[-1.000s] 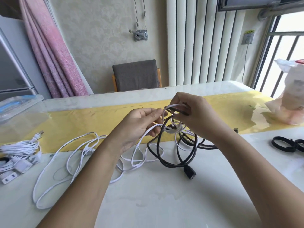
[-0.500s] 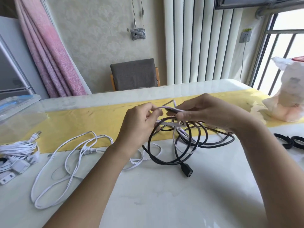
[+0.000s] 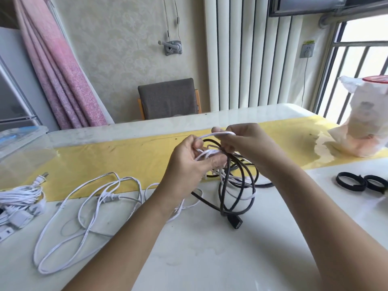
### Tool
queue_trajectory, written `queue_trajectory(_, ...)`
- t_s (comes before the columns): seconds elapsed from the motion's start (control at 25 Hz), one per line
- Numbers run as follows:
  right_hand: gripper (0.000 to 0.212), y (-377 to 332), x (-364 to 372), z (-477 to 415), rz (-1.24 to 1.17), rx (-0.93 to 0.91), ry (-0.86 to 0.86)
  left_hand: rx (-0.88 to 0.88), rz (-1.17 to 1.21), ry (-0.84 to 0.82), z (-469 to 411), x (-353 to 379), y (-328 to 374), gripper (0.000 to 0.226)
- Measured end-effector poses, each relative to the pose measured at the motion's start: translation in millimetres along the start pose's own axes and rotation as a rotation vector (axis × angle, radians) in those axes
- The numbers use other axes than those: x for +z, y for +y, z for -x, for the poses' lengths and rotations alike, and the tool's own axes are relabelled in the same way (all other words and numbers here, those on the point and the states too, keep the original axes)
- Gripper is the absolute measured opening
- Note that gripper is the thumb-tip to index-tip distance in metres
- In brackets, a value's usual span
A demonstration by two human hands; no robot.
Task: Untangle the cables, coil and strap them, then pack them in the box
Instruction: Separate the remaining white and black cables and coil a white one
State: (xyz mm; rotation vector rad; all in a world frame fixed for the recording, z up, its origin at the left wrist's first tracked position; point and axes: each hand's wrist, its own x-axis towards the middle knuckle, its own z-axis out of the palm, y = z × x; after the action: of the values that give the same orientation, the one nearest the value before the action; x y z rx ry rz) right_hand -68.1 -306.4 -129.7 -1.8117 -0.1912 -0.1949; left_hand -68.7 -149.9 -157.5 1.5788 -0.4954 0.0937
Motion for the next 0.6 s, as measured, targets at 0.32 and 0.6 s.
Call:
queue_trajectory(0.32,0.014,9.0,-1.5,-4.4,-0.505,0.154,-0.351,0.042,-0.013,0.345,-14.5,-23.9,3.4,0.054)
queue_trajectory(0.6,0.025,5.0,11.9,-0.9,-0.857,0.29,-0.19,-0.016,0.013,0.304,-12.4,-22.6,-0.3,0.052)
